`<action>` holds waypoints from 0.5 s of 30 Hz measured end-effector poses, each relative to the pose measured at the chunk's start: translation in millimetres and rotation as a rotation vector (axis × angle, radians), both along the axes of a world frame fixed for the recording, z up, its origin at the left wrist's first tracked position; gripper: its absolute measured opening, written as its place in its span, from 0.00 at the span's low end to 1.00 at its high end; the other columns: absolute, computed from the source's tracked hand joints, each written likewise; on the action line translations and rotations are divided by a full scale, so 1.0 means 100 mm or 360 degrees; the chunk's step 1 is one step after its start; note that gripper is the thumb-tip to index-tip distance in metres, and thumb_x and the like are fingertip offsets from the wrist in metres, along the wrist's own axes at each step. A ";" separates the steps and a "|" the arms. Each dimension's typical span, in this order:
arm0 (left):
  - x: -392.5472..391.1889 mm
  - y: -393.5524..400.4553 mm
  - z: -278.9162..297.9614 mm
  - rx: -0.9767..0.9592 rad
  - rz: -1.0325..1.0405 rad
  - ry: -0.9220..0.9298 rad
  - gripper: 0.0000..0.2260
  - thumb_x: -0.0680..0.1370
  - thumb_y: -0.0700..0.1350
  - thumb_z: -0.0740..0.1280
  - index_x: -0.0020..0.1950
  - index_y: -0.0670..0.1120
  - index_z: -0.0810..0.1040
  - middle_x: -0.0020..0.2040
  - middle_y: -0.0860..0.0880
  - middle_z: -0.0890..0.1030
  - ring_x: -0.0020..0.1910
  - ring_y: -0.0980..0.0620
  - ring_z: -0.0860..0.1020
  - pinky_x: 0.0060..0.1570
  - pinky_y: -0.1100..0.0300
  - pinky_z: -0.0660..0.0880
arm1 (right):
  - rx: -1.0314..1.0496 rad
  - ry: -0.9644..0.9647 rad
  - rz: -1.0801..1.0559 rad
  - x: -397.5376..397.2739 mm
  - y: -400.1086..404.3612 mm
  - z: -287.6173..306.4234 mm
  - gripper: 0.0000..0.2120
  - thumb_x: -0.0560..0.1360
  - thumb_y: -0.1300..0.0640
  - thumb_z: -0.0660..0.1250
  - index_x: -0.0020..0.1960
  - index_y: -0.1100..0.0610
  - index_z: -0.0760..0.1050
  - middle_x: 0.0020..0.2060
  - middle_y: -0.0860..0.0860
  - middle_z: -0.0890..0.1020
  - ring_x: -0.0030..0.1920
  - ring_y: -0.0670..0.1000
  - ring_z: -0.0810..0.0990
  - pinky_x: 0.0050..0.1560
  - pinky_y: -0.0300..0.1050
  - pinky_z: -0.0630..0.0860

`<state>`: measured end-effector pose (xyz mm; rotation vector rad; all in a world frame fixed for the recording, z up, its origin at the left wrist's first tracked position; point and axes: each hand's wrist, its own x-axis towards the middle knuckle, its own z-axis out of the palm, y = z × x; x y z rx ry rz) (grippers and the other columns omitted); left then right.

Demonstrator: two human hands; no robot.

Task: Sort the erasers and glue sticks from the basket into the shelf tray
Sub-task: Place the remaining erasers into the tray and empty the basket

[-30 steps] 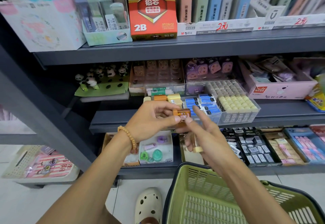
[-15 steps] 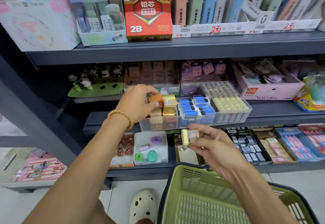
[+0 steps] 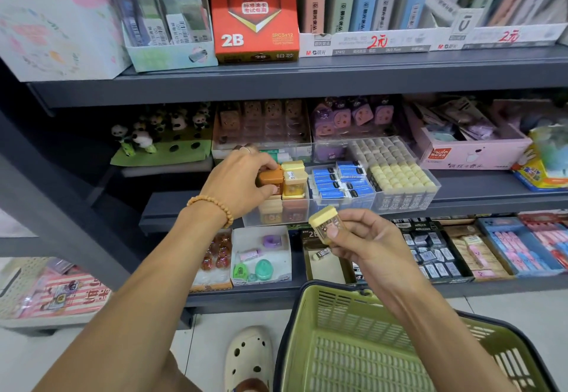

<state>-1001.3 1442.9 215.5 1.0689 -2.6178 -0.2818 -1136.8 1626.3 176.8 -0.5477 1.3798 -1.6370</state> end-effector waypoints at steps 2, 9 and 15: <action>0.02 0.01 0.00 -0.0031 0.0009 0.0061 0.15 0.75 0.52 0.70 0.61 0.53 0.77 0.53 0.53 0.75 0.57 0.51 0.72 0.57 0.53 0.72 | 0.0019 0.0053 -0.0013 0.00 -0.01 -0.01 0.10 0.69 0.66 0.74 0.49 0.60 0.79 0.40 0.57 0.85 0.40 0.54 0.80 0.42 0.45 0.77; 0.01 0.39 0.14 0.0284 -0.0226 0.0516 0.07 0.75 0.48 0.71 0.52 0.48 0.82 0.42 0.58 0.79 0.39 0.60 0.77 0.41 0.72 0.71 | -0.0014 0.0153 -0.0059 0.07 -0.05 0.00 0.08 0.73 0.67 0.73 0.50 0.60 0.79 0.42 0.58 0.85 0.39 0.50 0.83 0.38 0.38 0.79; 0.03 0.54 0.16 0.0679 -0.0476 0.0490 0.12 0.71 0.44 0.76 0.54 0.50 0.83 0.46 0.52 0.82 0.37 0.60 0.76 0.37 0.73 0.71 | -0.0116 0.0139 -0.0023 0.15 -0.06 0.12 0.12 0.69 0.61 0.75 0.51 0.59 0.79 0.46 0.60 0.85 0.44 0.53 0.85 0.45 0.43 0.80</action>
